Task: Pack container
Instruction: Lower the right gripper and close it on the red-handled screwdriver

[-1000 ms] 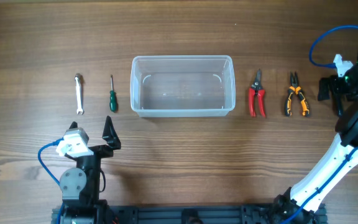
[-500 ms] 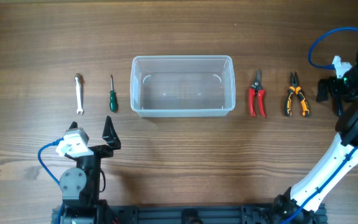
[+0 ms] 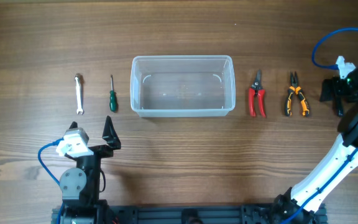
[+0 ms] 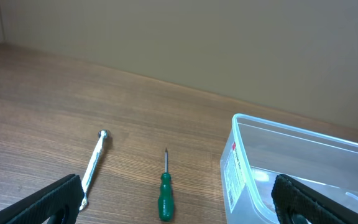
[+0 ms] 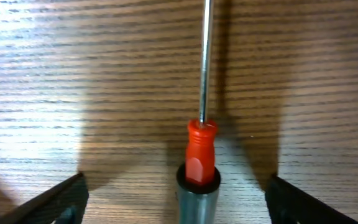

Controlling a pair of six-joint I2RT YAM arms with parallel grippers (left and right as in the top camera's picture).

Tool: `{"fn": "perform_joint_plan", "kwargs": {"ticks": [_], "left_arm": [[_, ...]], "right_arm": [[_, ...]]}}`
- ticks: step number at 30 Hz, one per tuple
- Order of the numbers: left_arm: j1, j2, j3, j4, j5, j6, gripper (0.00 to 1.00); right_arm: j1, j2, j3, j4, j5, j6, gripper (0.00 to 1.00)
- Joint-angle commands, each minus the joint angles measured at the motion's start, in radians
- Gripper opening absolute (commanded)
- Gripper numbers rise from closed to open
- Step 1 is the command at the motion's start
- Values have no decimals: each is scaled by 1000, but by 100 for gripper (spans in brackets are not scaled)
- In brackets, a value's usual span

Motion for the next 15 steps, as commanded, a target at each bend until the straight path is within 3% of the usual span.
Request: {"fn": "perform_joint_plan", "kwargs": {"ticks": [1,10,15], "left_arm": [[6,-7,-7,6,5,-5,100],[6,-7,-7,6,5,-5,100],[6,-7,-7,6,5,-5,100]], "right_arm": [[-7,31,-19,13,6,-4,75],[-7,31,-19,11,6,-4,44],[-7,31,-19,5,33,-1,39]]}}
